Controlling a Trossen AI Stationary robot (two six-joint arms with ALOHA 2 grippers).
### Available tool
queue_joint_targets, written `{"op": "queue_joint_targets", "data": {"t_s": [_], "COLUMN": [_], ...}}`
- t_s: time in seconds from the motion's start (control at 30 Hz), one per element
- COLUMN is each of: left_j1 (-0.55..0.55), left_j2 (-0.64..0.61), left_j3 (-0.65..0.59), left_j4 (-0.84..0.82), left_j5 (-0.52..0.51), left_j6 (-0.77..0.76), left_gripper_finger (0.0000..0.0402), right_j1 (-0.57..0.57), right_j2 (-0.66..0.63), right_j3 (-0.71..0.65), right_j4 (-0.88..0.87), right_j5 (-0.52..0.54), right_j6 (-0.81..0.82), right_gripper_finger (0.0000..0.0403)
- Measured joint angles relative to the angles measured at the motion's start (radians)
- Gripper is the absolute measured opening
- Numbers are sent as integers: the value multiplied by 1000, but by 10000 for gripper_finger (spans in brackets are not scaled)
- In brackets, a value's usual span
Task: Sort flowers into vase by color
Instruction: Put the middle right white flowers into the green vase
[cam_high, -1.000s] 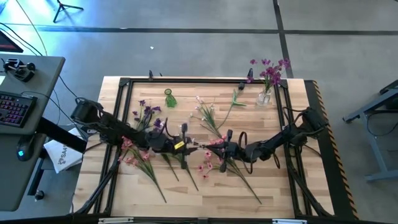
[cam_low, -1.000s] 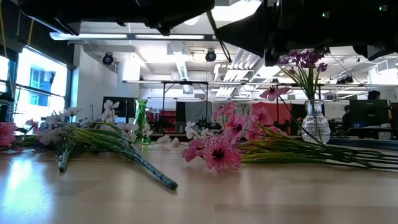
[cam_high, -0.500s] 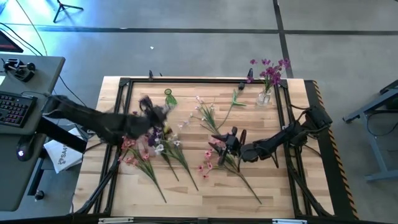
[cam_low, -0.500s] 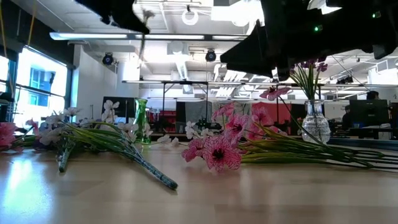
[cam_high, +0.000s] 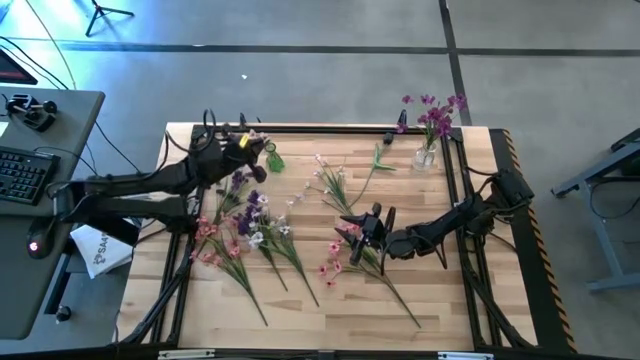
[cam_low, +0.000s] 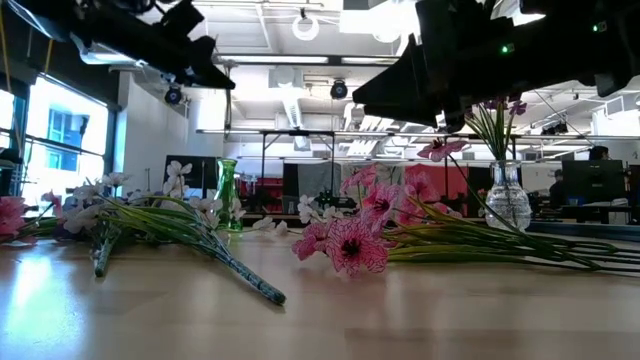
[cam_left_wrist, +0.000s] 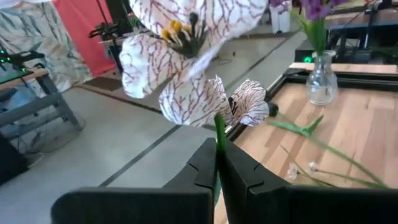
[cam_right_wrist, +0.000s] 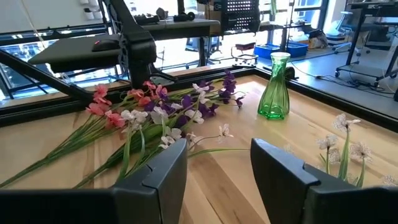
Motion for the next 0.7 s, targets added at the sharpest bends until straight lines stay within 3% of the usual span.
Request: {"op": "queue_joint_targets", "data": {"t_s": [0.3,0.47,0.7], "left_j1": [94,123,167], "left_j2": [89,134,145], "left_j3": [-62,-66,-49], "left_j4": [113,137,5], "left_j5": [80,74,57], "left_j6": [-40,-94,-185], "left_gripper_finger": [0,0,28], "right_j1": [0,0,0], "right_j2": [0,0,0], "right_j3": [0,0,0], "right_j4": [0,0,0], "right_j5": [0,-1,-3], "right_j6": [0,0,0], "right_gripper_finger": [172,172,172]}}
